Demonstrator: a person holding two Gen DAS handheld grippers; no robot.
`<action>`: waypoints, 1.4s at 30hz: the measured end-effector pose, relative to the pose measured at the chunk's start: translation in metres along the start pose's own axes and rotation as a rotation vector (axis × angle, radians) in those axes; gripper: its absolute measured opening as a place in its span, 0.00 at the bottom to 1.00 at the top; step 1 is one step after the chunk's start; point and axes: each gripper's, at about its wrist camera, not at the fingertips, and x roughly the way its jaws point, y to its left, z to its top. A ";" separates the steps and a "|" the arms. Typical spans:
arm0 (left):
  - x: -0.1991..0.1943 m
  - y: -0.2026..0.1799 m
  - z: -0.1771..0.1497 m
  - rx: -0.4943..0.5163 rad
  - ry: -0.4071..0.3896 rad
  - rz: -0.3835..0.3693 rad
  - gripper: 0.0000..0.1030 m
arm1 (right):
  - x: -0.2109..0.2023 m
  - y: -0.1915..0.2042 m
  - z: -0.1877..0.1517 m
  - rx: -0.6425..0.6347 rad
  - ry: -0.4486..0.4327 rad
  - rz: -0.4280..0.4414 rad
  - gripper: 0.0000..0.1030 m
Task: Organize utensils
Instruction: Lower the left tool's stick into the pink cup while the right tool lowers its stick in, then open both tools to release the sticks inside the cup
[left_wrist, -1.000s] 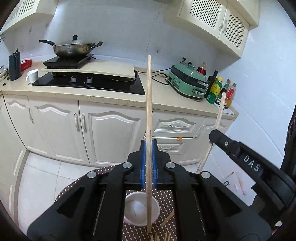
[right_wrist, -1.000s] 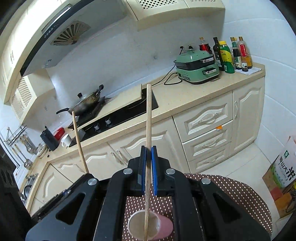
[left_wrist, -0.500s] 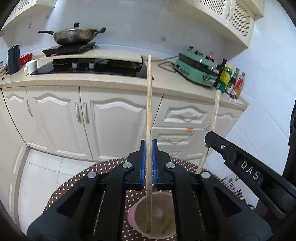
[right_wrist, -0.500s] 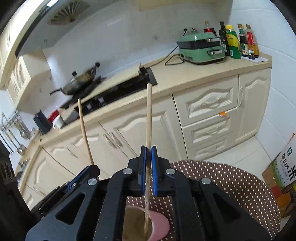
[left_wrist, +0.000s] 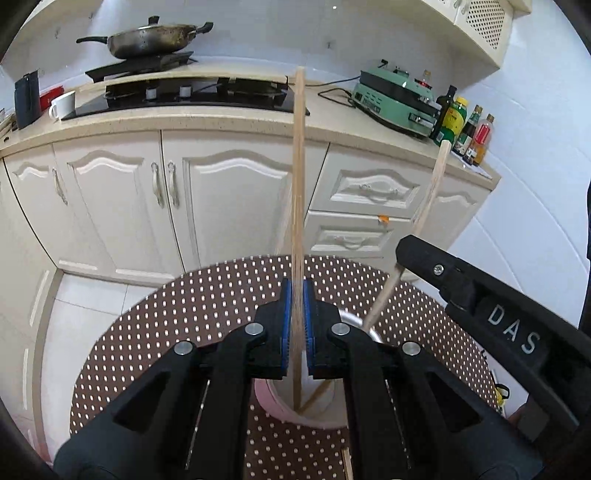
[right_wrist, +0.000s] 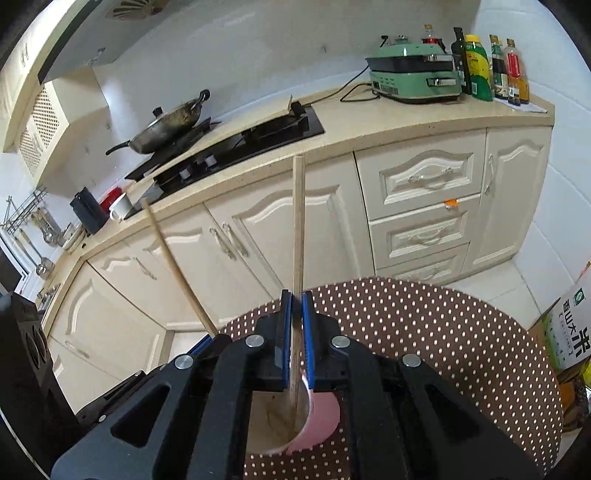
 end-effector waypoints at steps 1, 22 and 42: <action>-0.001 0.000 -0.003 0.001 0.001 0.002 0.07 | 0.000 0.000 -0.003 -0.002 0.010 0.002 0.04; -0.014 0.002 -0.017 0.025 0.098 0.055 0.07 | -0.020 -0.012 -0.022 0.049 0.100 -0.029 0.45; -0.082 -0.007 -0.050 0.034 0.072 0.131 0.56 | -0.090 -0.012 -0.060 -0.038 0.090 -0.072 0.74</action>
